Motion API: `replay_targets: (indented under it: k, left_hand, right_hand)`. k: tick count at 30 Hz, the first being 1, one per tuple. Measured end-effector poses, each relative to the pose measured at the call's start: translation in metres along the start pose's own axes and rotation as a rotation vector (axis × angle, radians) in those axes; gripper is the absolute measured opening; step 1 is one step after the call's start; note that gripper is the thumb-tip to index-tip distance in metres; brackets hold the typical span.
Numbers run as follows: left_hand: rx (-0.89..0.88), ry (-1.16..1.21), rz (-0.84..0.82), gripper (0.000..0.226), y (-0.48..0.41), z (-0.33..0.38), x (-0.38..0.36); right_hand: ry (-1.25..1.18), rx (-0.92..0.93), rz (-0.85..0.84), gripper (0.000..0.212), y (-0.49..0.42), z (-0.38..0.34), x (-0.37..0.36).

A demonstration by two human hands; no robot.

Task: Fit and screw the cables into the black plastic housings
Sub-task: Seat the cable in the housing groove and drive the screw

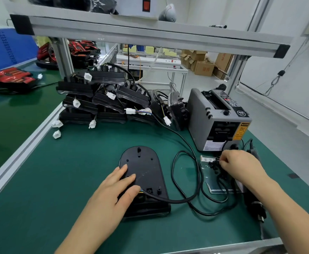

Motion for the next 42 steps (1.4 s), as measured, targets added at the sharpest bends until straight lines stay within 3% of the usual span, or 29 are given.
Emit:
replay_targets:
  k: [5,8,11,15,22,25,29,33,37,42]
  left_hand:
    - [-0.055,-0.005,0.138,0.029,-0.005,0.004,0.017]
    - [-0.146,-0.017,0.264,0.021,-0.005,0.021,0.023]
    - [-0.247,-0.014,0.253,0.022,-0.006,0.047,0.017]
    - [-0.299,-0.03,0.201,0.024,-0.012,0.065,0.007]
    - [-0.203,0.108,0.087,0.021,-0.017,0.056,0.006]
    - [-0.149,0.11,0.028,0.025,-0.017,0.052,0.006]
    - [-0.11,0.099,0.001,0.019,-0.015,0.051,0.006]
    - [-0.099,0.121,0.059,0.018,-0.012,0.053,0.008]
    - [-0.297,-0.053,0.156,0.006,-0.002,0.06,0.011]
    - [-0.561,-0.21,0.289,0.016,0.02,0.07,0.011]
  right_hand:
    - [-0.085,-0.049,0.144,0.02,0.011,-0.009,0.027]
    - [-0.491,0.012,0.21,0.018,0.022,-0.044,0.045]
    - [-1.015,0.106,0.038,0.015,0.03,-0.109,0.044]
    - [-1.265,0.195,-0.109,0.019,0.031,-0.16,0.038]
    - [-1.307,0.234,-0.173,0.018,0.039,-0.176,0.037]
    - [-1.16,0.241,-0.036,0.003,0.044,-0.173,0.041]
    - [-0.869,0.28,0.194,0.015,0.054,-0.174,0.05]
    - [-0.983,0.18,0.292,0.013,0.059,-0.171,0.043]
    - [-1.145,0.104,0.295,0.016,0.062,-0.174,0.036]
    - [-1.158,0.088,0.248,0.016,0.067,-0.181,0.03]
Point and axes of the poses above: each hand's wrist, its own y-axis away from the middle knuckle, its own x-axis out of the back of the hand, z = x × y, the point moved 7 cm from there along -y, towards the middle knuckle, and after that the axes turned 14 degrees about x, right-handed, at the moved point
